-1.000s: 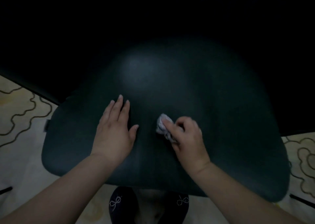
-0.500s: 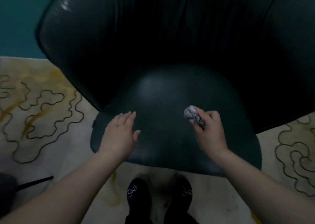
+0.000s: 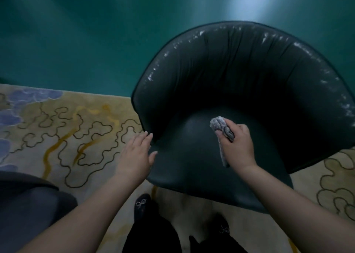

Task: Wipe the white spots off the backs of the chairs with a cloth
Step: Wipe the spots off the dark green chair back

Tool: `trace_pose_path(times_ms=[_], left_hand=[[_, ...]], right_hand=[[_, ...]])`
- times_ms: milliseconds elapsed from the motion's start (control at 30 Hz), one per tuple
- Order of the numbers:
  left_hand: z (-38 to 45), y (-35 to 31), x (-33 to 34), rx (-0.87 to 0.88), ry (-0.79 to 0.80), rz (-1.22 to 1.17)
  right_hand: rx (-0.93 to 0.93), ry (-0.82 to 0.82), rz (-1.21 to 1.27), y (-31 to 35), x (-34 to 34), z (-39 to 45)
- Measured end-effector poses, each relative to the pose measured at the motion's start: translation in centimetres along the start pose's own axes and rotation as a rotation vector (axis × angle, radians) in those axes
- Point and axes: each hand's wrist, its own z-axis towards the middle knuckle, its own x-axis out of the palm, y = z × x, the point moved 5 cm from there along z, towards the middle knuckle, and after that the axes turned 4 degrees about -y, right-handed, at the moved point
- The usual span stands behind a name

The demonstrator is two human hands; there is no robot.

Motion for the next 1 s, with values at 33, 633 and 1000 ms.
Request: trace_pose_path(times_ms=[33, 633, 1000], left_hand=[[0.3, 0.9, -0.7, 0.011, -0.005, 0.002], [14.6, 13.4, -10.7, 0.348, -0.002, -0.102], [21.2, 11.7, -8.7, 0.317, 0.101, -0.196]], right_hand=[[0.013, -0.004, -0.001, 0.8, 0.6, 0.0], [0.244, -0.336, 0.076, 12.6, 11.9, -1.3], [0.272, -0.329, 0.231, 12.7, 15.0, 3.2]])
